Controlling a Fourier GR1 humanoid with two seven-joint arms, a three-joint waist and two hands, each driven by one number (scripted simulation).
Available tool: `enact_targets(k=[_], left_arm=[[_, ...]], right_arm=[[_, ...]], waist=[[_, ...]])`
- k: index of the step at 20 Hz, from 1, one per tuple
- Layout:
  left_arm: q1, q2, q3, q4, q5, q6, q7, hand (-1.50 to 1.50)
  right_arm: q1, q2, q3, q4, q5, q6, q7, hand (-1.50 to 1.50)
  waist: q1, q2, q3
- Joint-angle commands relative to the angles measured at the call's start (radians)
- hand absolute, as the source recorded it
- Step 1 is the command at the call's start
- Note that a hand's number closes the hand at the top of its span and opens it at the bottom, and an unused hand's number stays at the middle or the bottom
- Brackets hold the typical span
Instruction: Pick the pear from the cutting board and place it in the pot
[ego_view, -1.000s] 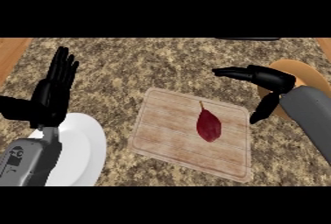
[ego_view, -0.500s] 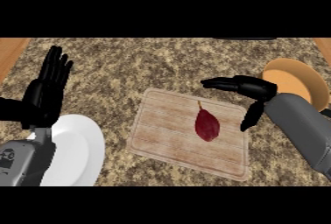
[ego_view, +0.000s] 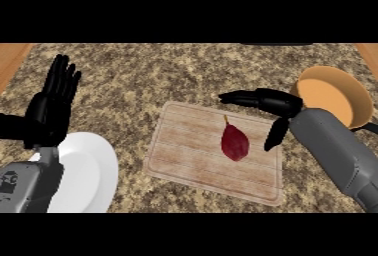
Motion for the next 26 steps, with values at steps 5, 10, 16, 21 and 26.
enact_targets(k=[5,10,16,21,26], left_arm=[[0.002,-0.03,0.007,-0.012,-0.034,-0.009,0.008,0.0],[-0.05,-0.021,0.051,0.048,-0.018,-0.04,0.009,0.0],[-0.004,-0.055,0.013,-0.043,-0.051,-0.005,0.048,0.0],[0.001,-0.038,0.039,-0.025,-0.033,-0.046,0.021,0.0],[-0.033,-0.049,0.051,0.089,-0.059,-0.054,-0.037,0.0]], right_arm=[[-0.002,0.102,-0.041,0.077,0.075,0.026,-0.002,-1.5],[-0.004,0.129,-0.049,0.105,0.117,0.005,-0.067,-1.5],[0.023,0.232,-0.035,0.129,0.154,-0.043,-0.038,-1.5],[0.037,0.239,-0.022,0.072,0.183,-0.108,-0.138,1.5],[0.069,0.254,-0.018,0.014,0.209,-0.125,-0.135,1.5]], waist=[[-0.003,0.0,0.0],[-0.005,0.0,0.0],[0.001,0.0,0.0],[0.002,0.001,0.0],[-0.01,0.003,0.0]])
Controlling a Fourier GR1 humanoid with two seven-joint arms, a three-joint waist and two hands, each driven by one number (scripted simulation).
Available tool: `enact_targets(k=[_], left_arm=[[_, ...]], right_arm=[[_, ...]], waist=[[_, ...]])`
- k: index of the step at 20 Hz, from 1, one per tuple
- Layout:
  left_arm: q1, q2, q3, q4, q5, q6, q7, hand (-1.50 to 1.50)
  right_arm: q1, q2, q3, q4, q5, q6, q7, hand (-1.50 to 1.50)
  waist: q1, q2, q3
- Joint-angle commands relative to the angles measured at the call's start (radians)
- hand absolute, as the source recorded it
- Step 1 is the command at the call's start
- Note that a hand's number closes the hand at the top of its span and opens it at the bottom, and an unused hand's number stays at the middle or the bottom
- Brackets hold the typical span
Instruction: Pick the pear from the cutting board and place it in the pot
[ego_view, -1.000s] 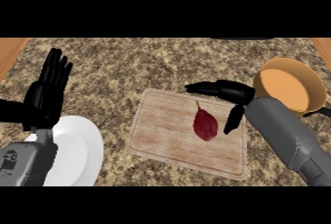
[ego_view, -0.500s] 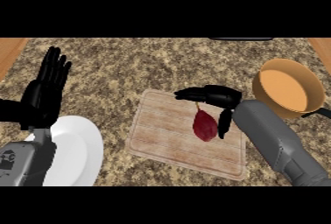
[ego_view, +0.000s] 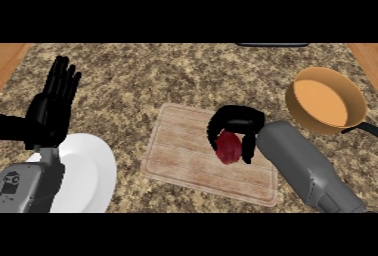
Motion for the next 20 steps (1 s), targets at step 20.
enact_targets(k=[20], left_arm=[[0.002,-0.022,-0.015,-0.012,-0.029,-0.002,0.026,0.0]], right_arm=[[-0.192,0.037,-0.359,0.088,0.081,-0.451,1.05,1.5]], waist=[[0.022,-0.007,-0.004]])
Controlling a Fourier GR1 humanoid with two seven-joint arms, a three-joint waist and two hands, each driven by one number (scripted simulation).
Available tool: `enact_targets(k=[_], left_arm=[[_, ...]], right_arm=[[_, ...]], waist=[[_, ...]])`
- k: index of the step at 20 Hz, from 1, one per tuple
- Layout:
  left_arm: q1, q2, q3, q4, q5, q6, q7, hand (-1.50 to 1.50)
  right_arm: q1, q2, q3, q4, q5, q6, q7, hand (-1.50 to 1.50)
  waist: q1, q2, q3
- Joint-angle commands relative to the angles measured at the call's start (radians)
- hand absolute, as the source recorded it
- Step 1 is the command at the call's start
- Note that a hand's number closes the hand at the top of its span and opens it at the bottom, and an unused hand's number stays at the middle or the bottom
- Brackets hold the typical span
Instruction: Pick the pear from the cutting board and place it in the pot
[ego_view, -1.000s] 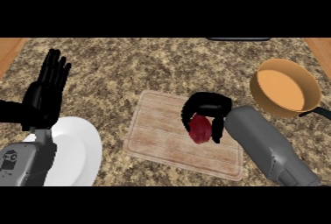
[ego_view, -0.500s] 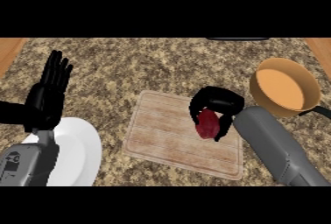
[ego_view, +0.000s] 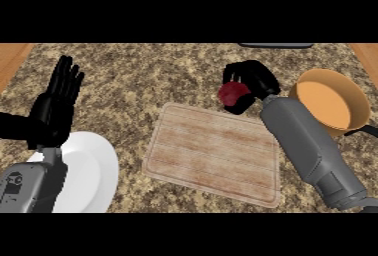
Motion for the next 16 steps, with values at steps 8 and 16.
enact_targets(k=[8,16], left_arm=[[-0.004,-0.007,-0.011,0.014,-0.009,0.001,0.004,0.0],[-0.006,-0.014,-0.005,0.017,-0.011,0.008,-0.003,0.0]], right_arm=[[-0.348,-0.02,-0.023,0.13,0.295,-0.365,0.892,1.5],[-0.593,0.0,0.08,0.23,0.588,-0.331,1.477,1.5]], waist=[[0.022,-0.008,-0.001],[-0.002,-0.001,0.009]])
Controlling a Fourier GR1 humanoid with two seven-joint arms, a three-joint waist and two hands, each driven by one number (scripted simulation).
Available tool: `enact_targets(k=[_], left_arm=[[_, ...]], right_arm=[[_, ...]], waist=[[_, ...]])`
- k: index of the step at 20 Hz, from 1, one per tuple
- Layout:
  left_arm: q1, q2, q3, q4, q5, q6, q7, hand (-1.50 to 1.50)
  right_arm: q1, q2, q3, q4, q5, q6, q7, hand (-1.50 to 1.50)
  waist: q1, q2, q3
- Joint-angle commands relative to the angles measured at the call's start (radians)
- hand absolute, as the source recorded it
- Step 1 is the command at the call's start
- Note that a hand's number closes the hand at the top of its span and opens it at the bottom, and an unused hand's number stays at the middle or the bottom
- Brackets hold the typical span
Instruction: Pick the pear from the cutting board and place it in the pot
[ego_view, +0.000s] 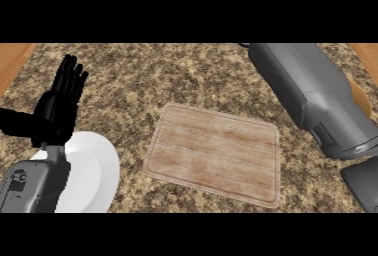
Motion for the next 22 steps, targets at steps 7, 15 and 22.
enact_targets(k=[7,15,22], left_arm=[[0.056,-0.01,0.029,-0.018,0.004,0.014,-0.026,0.0],[0.099,0.037,0.073,-0.04,0.028,-0.028,-0.029,0.0],[0.076,-0.018,0.026,-0.031,-0.025,0.018,-0.036,0.0]], right_arm=[[-0.05,-0.037,-0.008,-0.036,0.109,0.189,0.3,1.5],[0.233,-0.177,-0.045,-0.282,0.101,0.151,0.22,1.5],[0.468,-0.34,-0.125,-0.608,0.025,0.239,0.107,1.5]], waist=[[-0.047,-0.003,0.008],[-0.075,-0.008,0.009],[-0.072,0.0,0.008]])
